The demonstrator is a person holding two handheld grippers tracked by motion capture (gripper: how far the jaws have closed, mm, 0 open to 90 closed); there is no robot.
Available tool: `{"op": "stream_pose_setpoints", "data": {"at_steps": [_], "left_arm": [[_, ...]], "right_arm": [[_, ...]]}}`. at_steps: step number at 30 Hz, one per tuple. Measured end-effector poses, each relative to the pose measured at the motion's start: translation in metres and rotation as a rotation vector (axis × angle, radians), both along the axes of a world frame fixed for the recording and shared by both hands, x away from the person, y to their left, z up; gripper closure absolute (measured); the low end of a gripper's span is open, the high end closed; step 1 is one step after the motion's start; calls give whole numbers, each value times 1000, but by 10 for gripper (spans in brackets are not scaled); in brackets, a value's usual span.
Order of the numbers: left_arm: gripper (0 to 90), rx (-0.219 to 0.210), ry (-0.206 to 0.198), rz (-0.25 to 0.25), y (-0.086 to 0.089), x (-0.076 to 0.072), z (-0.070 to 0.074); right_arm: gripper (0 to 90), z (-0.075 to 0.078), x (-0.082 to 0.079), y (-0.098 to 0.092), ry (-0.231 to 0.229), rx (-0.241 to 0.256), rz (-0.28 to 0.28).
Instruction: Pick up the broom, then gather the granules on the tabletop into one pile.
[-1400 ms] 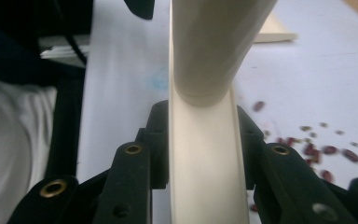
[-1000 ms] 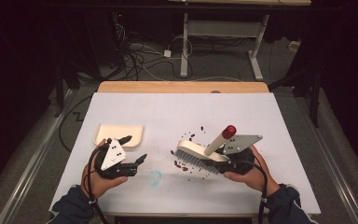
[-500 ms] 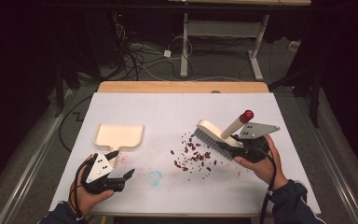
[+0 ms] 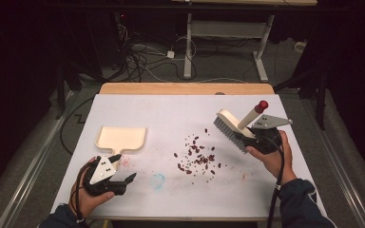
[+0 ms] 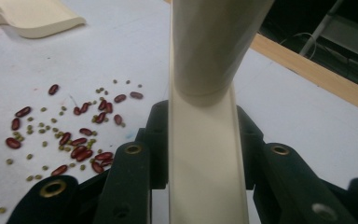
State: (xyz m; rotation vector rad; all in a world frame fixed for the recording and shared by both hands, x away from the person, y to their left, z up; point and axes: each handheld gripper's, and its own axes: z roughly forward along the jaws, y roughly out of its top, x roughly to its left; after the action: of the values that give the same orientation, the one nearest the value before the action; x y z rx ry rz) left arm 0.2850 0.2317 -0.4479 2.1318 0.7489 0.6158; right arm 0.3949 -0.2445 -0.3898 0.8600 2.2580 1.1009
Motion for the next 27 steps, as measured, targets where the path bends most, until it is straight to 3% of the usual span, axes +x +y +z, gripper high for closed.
{"op": "stream_pose_setpoints", "data": {"at_steps": [6, 11, 15, 18, 19, 20, 21, 27], "left_arm": [[202, 1, 8, -9, -1, 3, -1], [203, 9, 18, -13, -2, 5, -2], [203, 17, 29, -7, -1, 3, -5], [203, 12, 25, 1, 0, 3, -3], [203, 9, 24, 4, 0, 3, -3], [203, 9, 24, 5, 0, 3, -3], [203, 8, 27, 5, -1, 3, -4], [203, 23, 34, -12, -4, 6, -5]], "right_arm": [[669, -4, 18, 3, 2, -27, -44], [669, -15, 44, 12, 5, -107, -75], [669, -19, 57, 18, 3, -127, -88], [670, -22, 70, 30, -13, -163, -93], [670, -25, 77, 43, -28, -216, -89], [670, -25, 77, 43, -28, -216, -89], [670, -31, 81, 58, -26, -268, -67], [671, -44, 77, 93, -39, -340, 8]]}}
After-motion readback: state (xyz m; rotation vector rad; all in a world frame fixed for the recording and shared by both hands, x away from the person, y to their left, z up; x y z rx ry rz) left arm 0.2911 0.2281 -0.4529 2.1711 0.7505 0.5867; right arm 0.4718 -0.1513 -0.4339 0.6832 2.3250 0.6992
